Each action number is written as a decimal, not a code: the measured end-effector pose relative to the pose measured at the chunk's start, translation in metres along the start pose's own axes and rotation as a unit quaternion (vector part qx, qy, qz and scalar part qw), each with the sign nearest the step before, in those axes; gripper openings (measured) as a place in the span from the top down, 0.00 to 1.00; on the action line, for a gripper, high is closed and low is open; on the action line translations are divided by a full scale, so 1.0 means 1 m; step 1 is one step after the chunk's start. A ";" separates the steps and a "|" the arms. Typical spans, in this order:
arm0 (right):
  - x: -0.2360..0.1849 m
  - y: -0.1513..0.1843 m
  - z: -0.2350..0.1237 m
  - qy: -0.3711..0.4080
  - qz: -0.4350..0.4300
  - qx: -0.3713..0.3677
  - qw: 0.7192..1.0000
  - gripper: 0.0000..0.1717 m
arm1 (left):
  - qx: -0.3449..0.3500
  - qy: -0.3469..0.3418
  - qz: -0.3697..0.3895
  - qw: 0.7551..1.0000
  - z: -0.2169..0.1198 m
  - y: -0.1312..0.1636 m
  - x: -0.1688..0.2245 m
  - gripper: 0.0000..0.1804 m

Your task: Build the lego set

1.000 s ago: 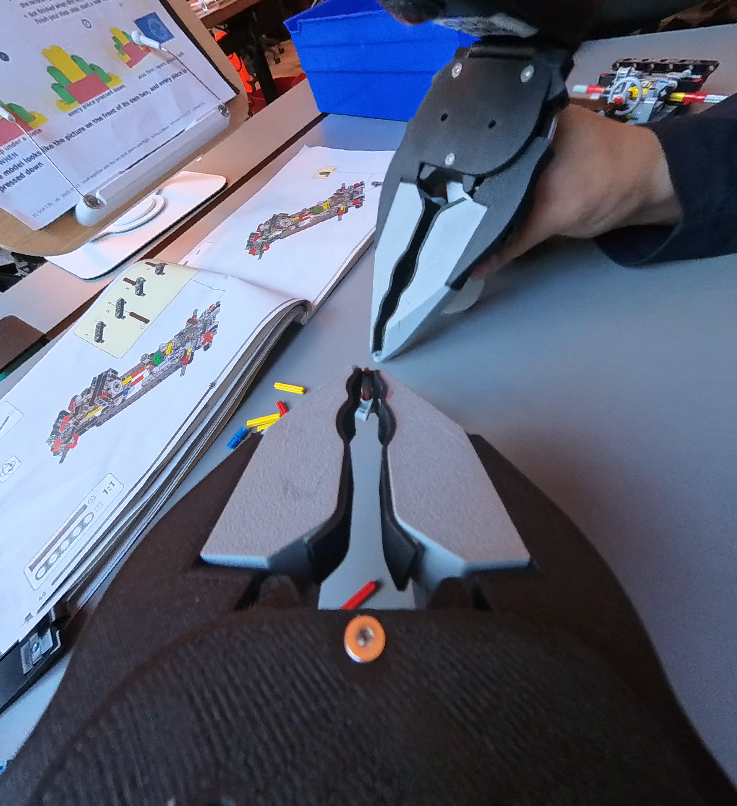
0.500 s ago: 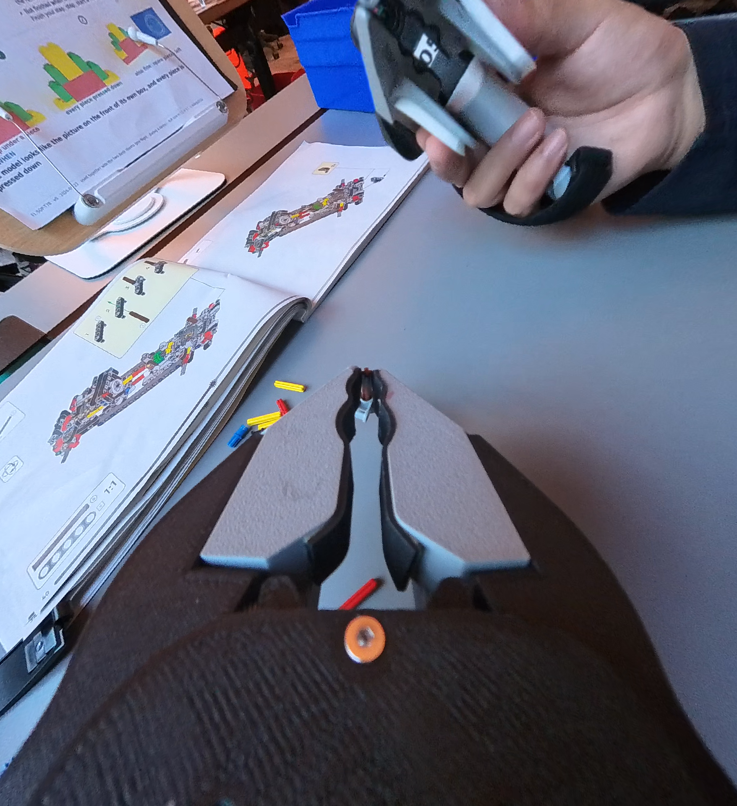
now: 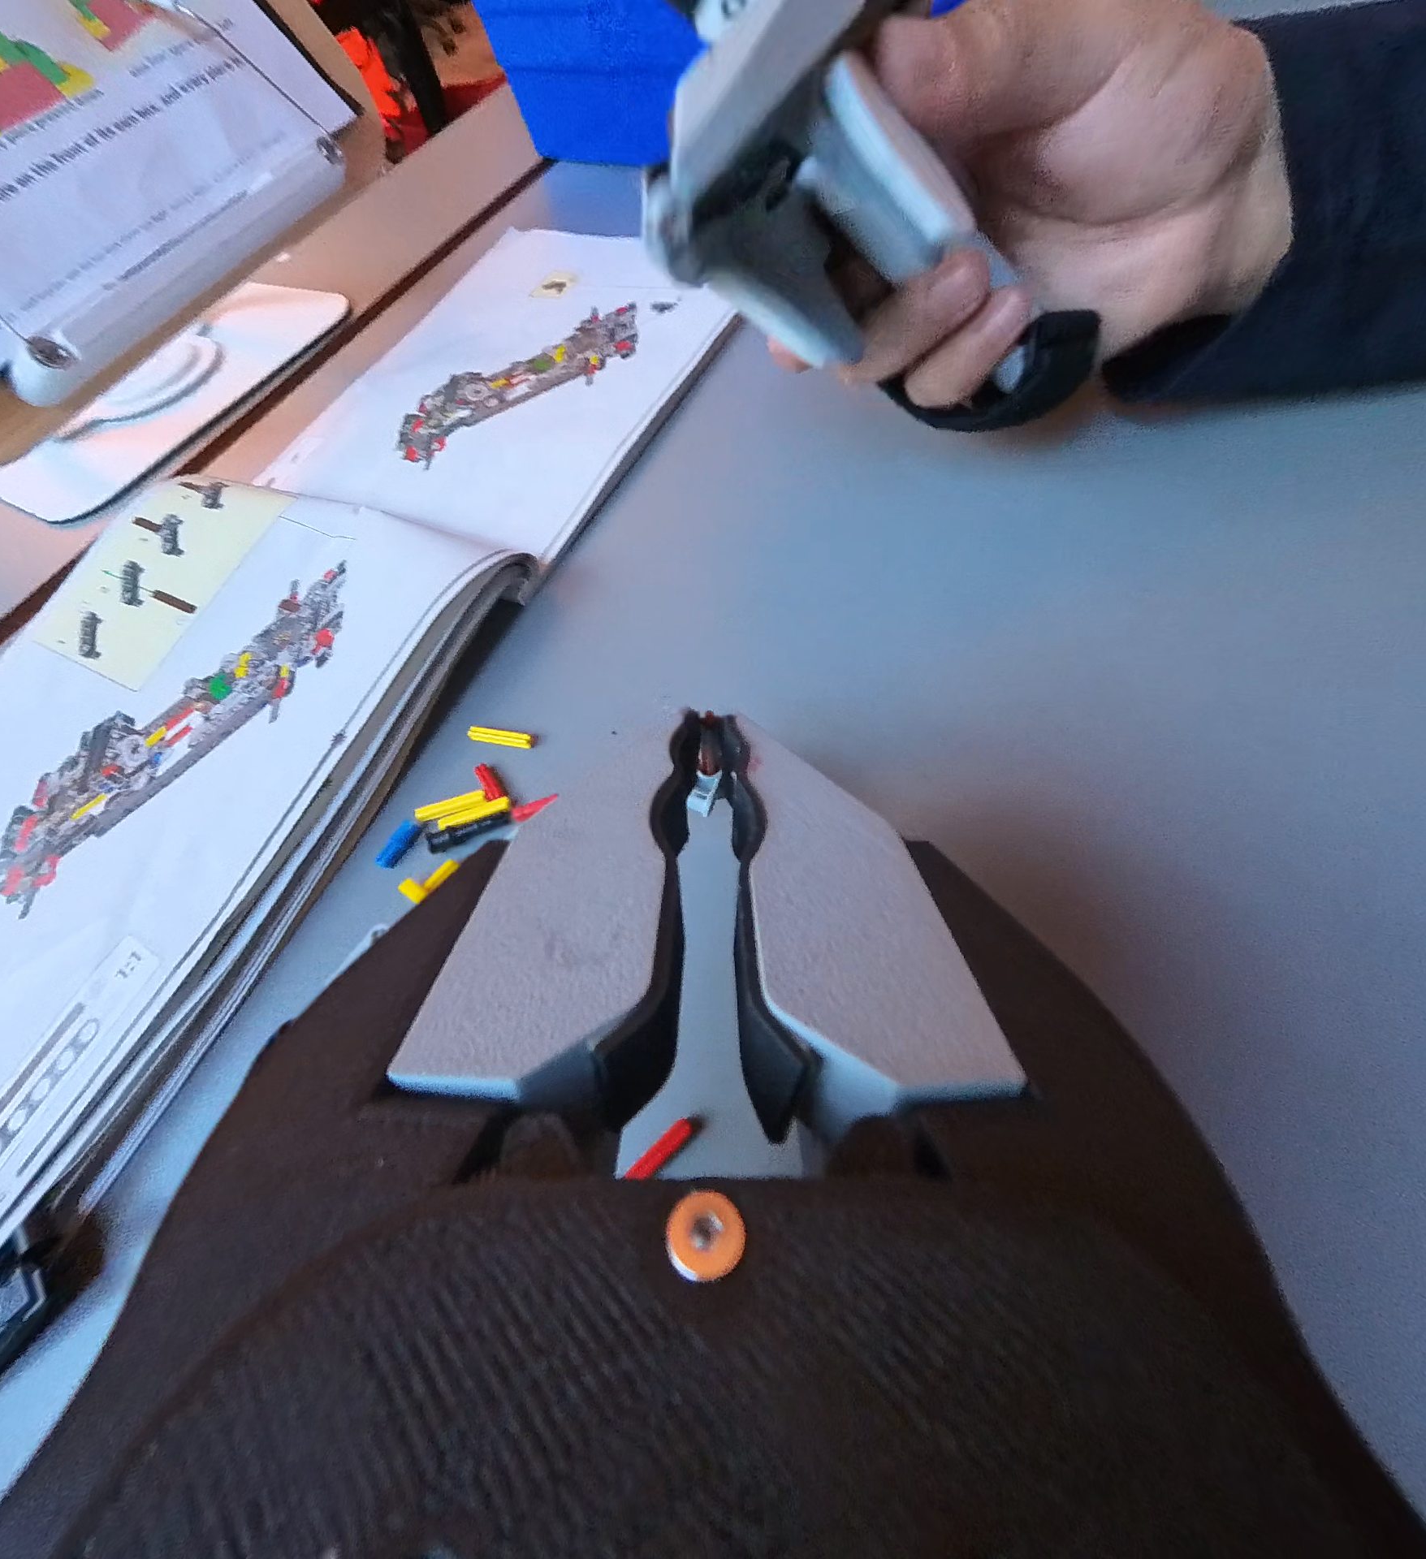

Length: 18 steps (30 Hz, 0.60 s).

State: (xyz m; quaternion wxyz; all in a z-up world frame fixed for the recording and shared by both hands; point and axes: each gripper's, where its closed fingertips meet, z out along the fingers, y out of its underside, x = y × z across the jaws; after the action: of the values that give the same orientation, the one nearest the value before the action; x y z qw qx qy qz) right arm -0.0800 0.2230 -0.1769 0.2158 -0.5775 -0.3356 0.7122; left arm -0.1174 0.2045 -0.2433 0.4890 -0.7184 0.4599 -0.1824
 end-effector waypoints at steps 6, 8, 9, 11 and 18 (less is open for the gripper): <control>0.040 0.061 0.006 0.174 -0.178 -0.234 0.940 0.98 | -0.027 0.000 0.045 0.999 0.004 0.006 0.008 0.98; 0.043 0.073 0.009 0.186 -0.203 -0.271 0.922 0.99 | -0.034 -0.024 0.073 0.996 0.002 0.006 0.004 0.98; 0.046 0.079 0.009 0.198 -0.217 -0.291 0.911 0.99 | -0.036 -0.031 0.084 0.995 0.000 0.005 0.003 0.99; 0.055 0.087 0.005 0.226 -0.249 -0.325 0.884 0.98 | -0.035 -0.033 0.106 0.993 -0.003 0.002 0.004 0.98; 0.058 0.102 0.006 0.237 -0.293 -0.356 0.855 0.98 | -0.230 -0.029 0.359 0.904 -0.049 0.037 -0.004 0.99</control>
State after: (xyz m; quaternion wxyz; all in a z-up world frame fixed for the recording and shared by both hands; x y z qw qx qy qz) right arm -0.0913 0.1924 -0.2893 0.2669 -0.6414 -0.6588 0.2889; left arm -0.1718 0.1779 -0.2530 0.3557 -0.6019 0.7016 0.1377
